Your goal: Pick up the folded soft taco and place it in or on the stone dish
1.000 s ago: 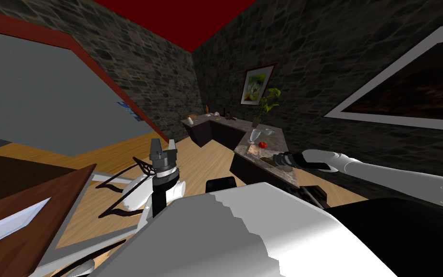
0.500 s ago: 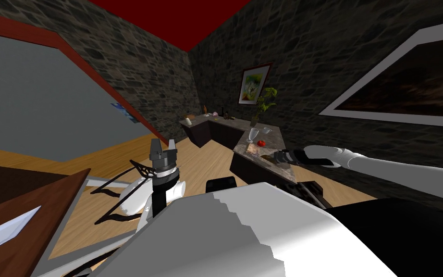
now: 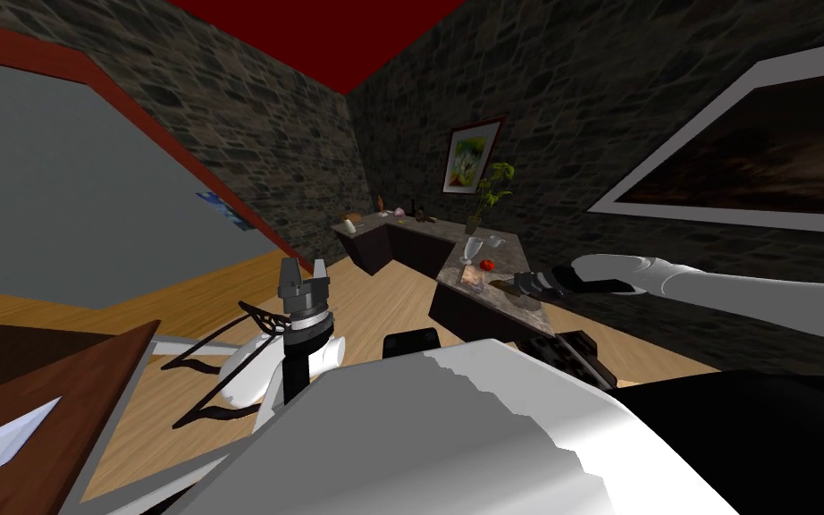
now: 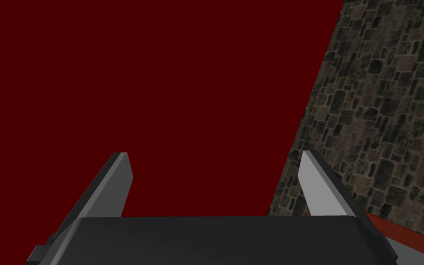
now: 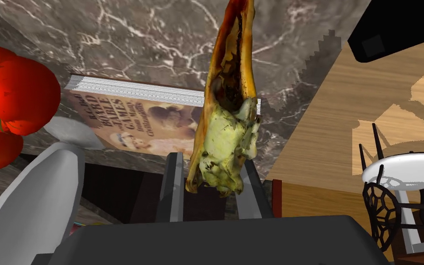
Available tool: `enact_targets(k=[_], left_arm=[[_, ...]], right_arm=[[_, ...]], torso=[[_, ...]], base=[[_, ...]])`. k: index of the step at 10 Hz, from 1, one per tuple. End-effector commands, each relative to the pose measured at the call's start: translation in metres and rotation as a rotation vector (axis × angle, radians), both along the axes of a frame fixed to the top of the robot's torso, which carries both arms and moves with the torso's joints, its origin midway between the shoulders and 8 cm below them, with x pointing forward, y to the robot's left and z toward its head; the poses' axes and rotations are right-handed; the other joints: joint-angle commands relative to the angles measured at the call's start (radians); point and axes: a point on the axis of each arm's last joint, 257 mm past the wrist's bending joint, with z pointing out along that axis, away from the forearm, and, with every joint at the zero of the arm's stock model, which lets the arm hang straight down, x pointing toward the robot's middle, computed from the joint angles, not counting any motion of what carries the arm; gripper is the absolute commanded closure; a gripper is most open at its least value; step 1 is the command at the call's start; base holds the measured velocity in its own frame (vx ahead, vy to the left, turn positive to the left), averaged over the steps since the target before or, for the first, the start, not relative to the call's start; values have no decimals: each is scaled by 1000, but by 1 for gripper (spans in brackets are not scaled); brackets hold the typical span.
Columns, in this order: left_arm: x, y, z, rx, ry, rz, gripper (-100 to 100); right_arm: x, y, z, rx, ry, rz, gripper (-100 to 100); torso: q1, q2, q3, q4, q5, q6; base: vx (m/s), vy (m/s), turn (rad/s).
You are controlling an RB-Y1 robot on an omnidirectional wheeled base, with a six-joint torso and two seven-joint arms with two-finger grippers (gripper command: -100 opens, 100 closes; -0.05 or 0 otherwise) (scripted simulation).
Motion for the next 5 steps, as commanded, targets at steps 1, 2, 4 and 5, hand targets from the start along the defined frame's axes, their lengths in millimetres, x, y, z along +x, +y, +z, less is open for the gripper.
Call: enact_targets(k=[1,2,4,5], left_arm=[[0,0,0,0,0,0,0],[0,0,0,0,0,0,0],[0,0,0,0,0,0,0],[0,0,0,0,0,0,0]], right_arm=[[4,-6,13,-27,1,9,100],[6,-8,18,-40,2,12,100],[8,-18,33,-77,12,13,100],[7,-22,36,-89,19,10,100]], torso=[[0,0,0,0,0,0],[0,0,0,0,0,0],[-1,0,0,0,0,-1],[-2,0,0,0,0,-1]], base=[[0,51,-43],[0,42,-28],[0,34,-19],[-5,12,3]])
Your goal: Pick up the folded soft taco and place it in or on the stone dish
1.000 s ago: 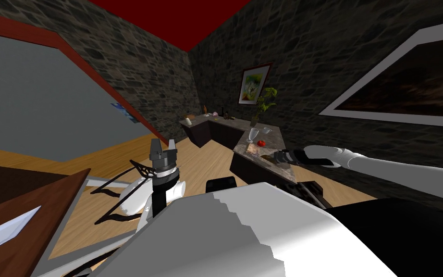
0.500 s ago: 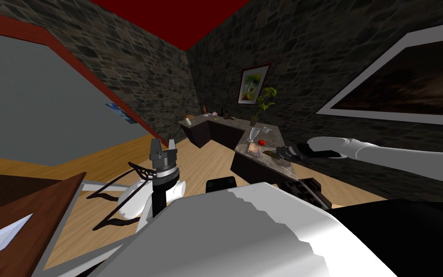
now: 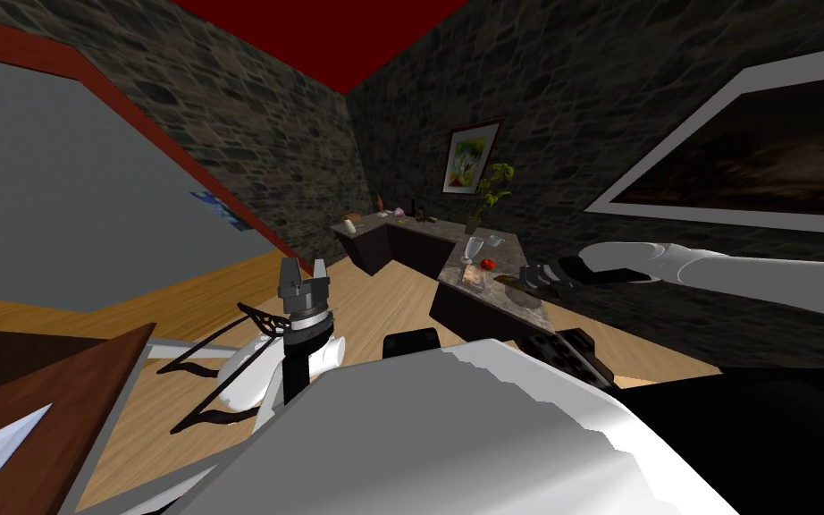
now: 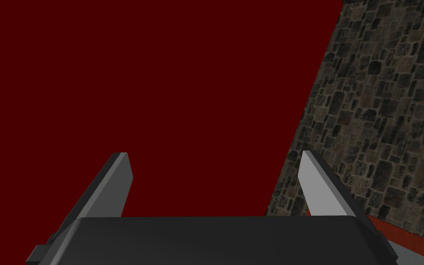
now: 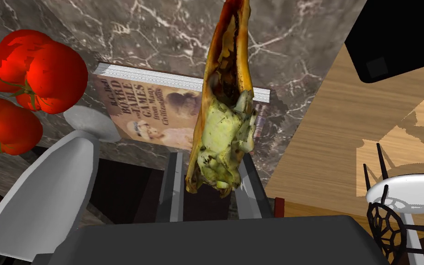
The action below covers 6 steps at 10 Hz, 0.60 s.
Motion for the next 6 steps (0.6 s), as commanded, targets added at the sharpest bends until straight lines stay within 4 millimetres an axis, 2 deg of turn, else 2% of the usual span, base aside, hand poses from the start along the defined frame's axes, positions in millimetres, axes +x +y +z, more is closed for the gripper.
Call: enact_targets(k=[1,4,5,6], left_arm=[[0,0,0,0,0,0,0],[0,0,0,0,0,0,0],[0,0,0,0,0,0,0],[0,0,0,0,0,0,0]], right_arm=[[-3,-6,6,-20,14,-5,100],[-20,-28,13,-70,72,-38,100],[-33,-41,14,-97,114,-64,100],[-33,-41,14,-97,114,-64,100]], torso=[[0,0,0,0,0,0],[-4,-1,0,0,-1,0],[-5,-1,-1,-1,-2,0],[-7,-1,-1,-1,-2,1]], base=[[-3,-3,10],[7,-32,49],[15,-76,111],[8,-66,44]])
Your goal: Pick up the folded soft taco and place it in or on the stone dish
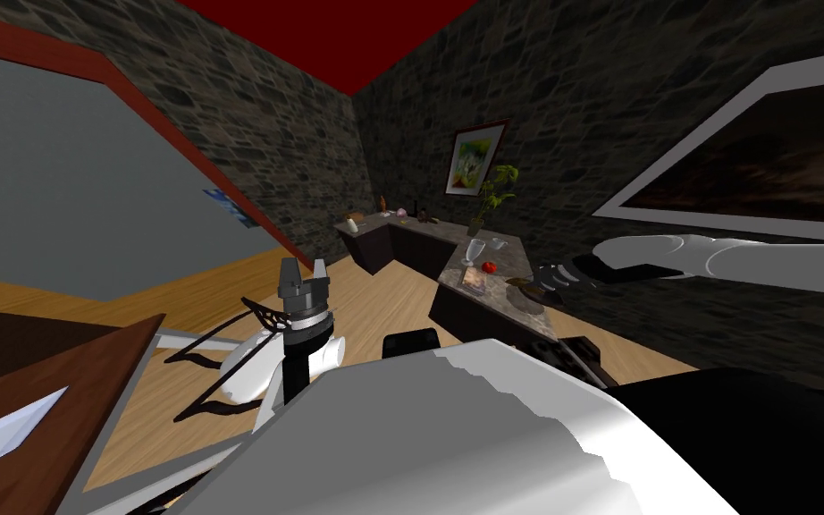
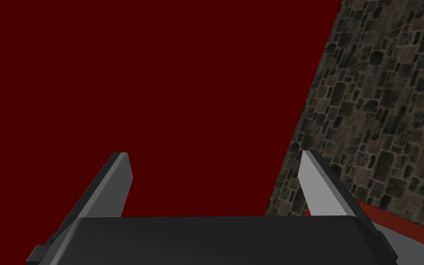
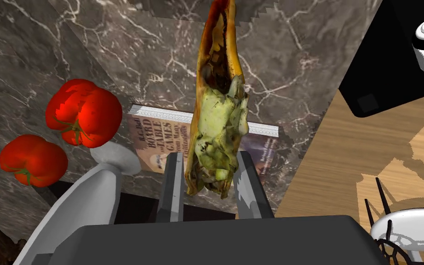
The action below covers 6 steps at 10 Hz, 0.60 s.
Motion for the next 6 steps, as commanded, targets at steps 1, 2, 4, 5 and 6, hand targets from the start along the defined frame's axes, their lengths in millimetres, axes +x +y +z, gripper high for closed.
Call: enact_targets(k=[1,2,4,5,6], left_arm=[[0,0,0,0,0,0,0],[0,0,0,0,0,0,0],[0,0,0,0,0,0,0],[0,0,0,0,0,0,0],[0,0,0,0,0,0,0]], right_arm=[[-18,-16,3,-31,56,-40,100],[-18,-16,3,-31,56,-40,100],[-37,-32,5,-61,108,-75,100],[-46,-39,6,-76,135,-94,100],[-46,-39,6,-76,135,-94,100]], torso=[[0,0,0,0,0,0],[0,0,0,0,1,1],[2,0,0,0,0,0],[2,-1,0,0,1,0],[0,-1,0,0,1,1]], base=[[13,-73,97],[19,-73,55],[15,-40,60],[30,-87,136],[11,-71,33]])
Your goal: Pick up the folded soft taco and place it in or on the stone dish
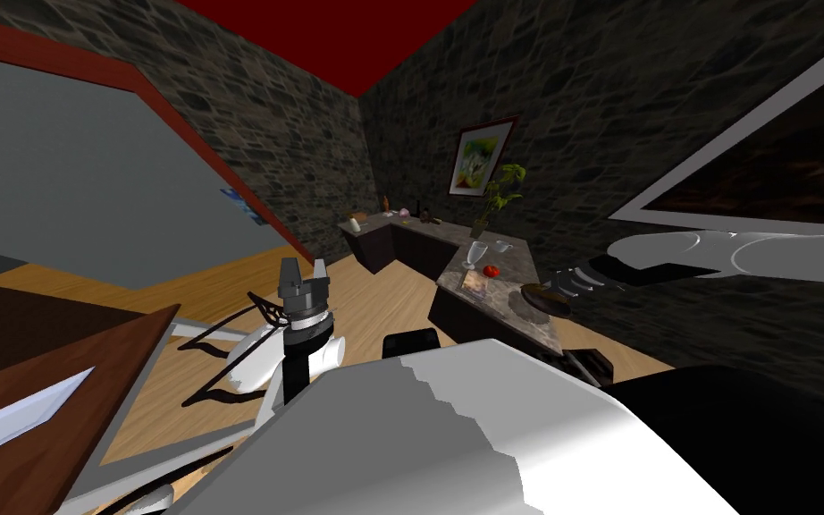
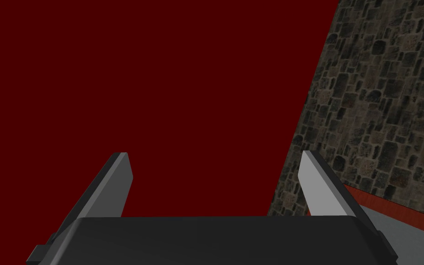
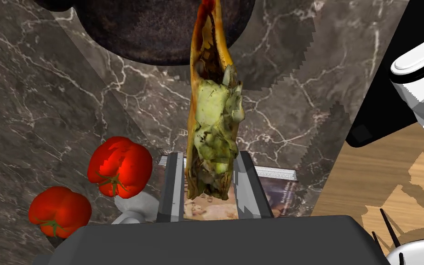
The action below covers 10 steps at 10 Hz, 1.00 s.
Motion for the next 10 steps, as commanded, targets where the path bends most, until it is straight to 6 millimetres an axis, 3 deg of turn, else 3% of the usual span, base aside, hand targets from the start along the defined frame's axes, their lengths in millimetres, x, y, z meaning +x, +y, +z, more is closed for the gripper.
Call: enact_targets(k=[1,5,7,8,10], left_arm=[[0,0,0,0,0,0,0],[0,0,0,0,0,0,0],[0,0,0,0,0,0,0],[0,0,0,0,0,0,0],[0,0,0,0,0,0,0]], right_arm=[[-21,-14,3,-33,60,-42,100],[-67,-45,15,-107,182,-130,100],[-66,-45,16,-109,182,-129,100],[-67,-45,16,-111,183,-132,-100],[-67,-45,16,-111,183,-132,-100]], torso=[[0,0,0,0,0,0],[-4,-3,-2,-1,-1,0],[0,-1,-1,-1,-1,0],[2,-1,-1,-1,0,0],[5,0,0,0,1,0]], base=[[10,-84,116],[40,-111,122],[9,-48,36],[1,-7,-2],[0,0,0]])
